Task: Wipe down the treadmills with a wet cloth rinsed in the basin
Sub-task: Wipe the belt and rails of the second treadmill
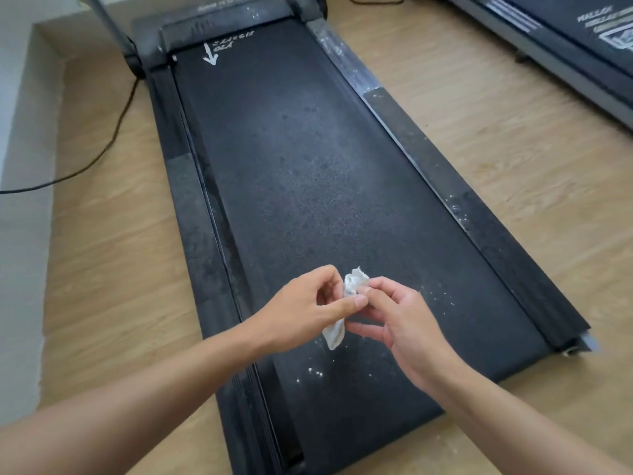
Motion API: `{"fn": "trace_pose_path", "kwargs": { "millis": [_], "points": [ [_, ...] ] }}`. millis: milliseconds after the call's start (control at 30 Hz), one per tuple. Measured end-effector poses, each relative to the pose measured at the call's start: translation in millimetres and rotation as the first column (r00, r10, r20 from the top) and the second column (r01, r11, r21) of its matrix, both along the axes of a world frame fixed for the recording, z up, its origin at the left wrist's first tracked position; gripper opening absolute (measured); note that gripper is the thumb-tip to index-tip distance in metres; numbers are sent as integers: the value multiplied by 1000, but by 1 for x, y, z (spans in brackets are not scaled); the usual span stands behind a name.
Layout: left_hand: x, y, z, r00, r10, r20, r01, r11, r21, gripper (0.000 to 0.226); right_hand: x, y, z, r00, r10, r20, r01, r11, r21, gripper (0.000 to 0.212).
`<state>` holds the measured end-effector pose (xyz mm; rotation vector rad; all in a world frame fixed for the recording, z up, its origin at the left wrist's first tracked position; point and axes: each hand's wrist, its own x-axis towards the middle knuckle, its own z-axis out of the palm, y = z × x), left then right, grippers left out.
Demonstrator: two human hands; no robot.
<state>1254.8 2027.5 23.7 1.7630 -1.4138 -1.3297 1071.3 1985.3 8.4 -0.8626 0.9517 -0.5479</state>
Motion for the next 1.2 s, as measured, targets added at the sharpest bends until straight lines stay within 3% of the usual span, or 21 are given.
{"fn": "trace_pose_path", "kwargs": {
  "millis": [67, 200, 367, 433, 500, 567, 633, 733, 833, 933, 1033, 1133, 1200],
  "points": [
    [0, 1, -1, 1000, -23, 13, 22, 1000, 20, 50, -4, 5, 2, 1000, 13, 15, -13, 1000, -2, 20],
    [6, 6, 2, 998, -32, -48, 31, 999, -25, 29, -8, 5, 3, 997, 43, 57, -42, 999, -12, 25],
    [20, 18, 3, 975, 182, -124, -185, 983, -10, 19, -2, -13, 2, 996, -91, -5, 91, 995, -29, 30],
    [30, 24, 3, 997, 50, -57, -44, 993, 105, 15, 0, -23, 9, 994, -110, -9, 110, 993, -54, 31],
    [38, 30, -1, 986, -164, 25, 149, 939, 310, 16, 1, -30, 16, 994, -110, 22, 111, 992, -56, 31],
    [47, 32, -7, 971, -209, 118, 144, 900, 411, 32, 4, -33, 23, 994, -86, 62, 90, 994, -56, 28],
    [55, 28, -2, 989, -39, 141, -10, 944, 330, 57, 6, -33, 28, 997, -52, 61, 57, 995, -87, 32],
    [59, 17, 14, 984, 52, -170, -22, 985, 169, 76, 12, -31, 38, 999, -13, 37, 18, 987, -158, 39],
    [43, 13, 29, 955, -25, -296, 43, 997, 57, 45, 14, -32, 49, 1000, 8, 25, -2, 977, -214, 44],
    [23, 14, 29, 939, 81, -333, -94, 995, -23, 31, 13, -40, 55, 999, -36, 21, 39, 972, -231, 41],
    [19, 14, 22, 933, 178, -314, -208, 976, -65, 29, 9, -48, 56, 996, -91, 13, 92, 973, -213, 32],
    [16, 15, 19, 969, 144, -199, -176, 973, -152, 19, 6, -57, 51, 991, -133, -1, 130, 975, -181, 31],
    [11, 14, 18, 969, 235, -80, -248, 935, -253, 12, 5, -63, 47, 988, -152, 35, 155, 980, -127, 34]
  ]
}}
